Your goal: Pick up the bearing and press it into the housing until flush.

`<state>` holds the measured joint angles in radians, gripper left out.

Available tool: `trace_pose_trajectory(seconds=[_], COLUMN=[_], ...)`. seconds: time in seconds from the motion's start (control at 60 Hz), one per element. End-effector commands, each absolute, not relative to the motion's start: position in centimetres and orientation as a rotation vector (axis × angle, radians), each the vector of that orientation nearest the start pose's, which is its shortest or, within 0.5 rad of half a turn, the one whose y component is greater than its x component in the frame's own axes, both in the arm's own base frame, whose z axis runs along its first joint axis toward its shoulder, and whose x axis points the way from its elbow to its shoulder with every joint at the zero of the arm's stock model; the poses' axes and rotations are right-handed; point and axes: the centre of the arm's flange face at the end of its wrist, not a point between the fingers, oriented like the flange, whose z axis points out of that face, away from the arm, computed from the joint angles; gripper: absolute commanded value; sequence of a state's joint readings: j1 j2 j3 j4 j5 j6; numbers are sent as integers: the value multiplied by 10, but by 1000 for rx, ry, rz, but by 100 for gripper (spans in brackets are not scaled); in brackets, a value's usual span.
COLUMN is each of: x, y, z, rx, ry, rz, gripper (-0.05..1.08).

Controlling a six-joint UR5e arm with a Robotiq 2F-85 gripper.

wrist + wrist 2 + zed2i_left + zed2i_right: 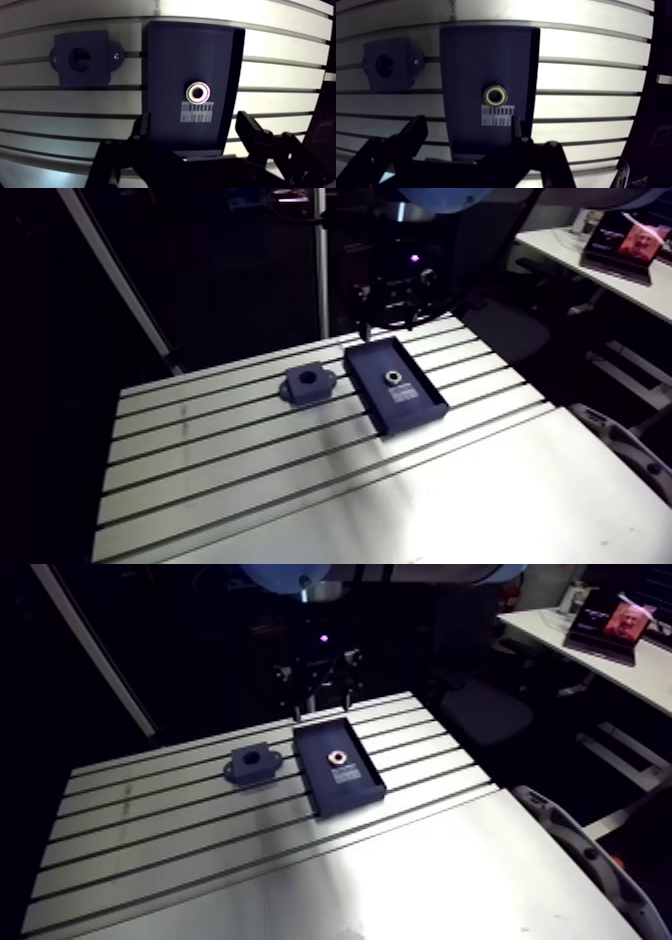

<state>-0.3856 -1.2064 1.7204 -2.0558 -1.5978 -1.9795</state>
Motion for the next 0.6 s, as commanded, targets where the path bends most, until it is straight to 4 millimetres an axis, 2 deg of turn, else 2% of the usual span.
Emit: trace_pose_trajectory(seconds=[0.017, 0.333, 0.6], x=[-590, -584, -585], y=[107, 118, 119], z=[249, 226, 211], rx=[-20, -35, -31], ry=[3098, 3089, 3080], rz=[19, 16, 10], gripper=[15, 22, 25])
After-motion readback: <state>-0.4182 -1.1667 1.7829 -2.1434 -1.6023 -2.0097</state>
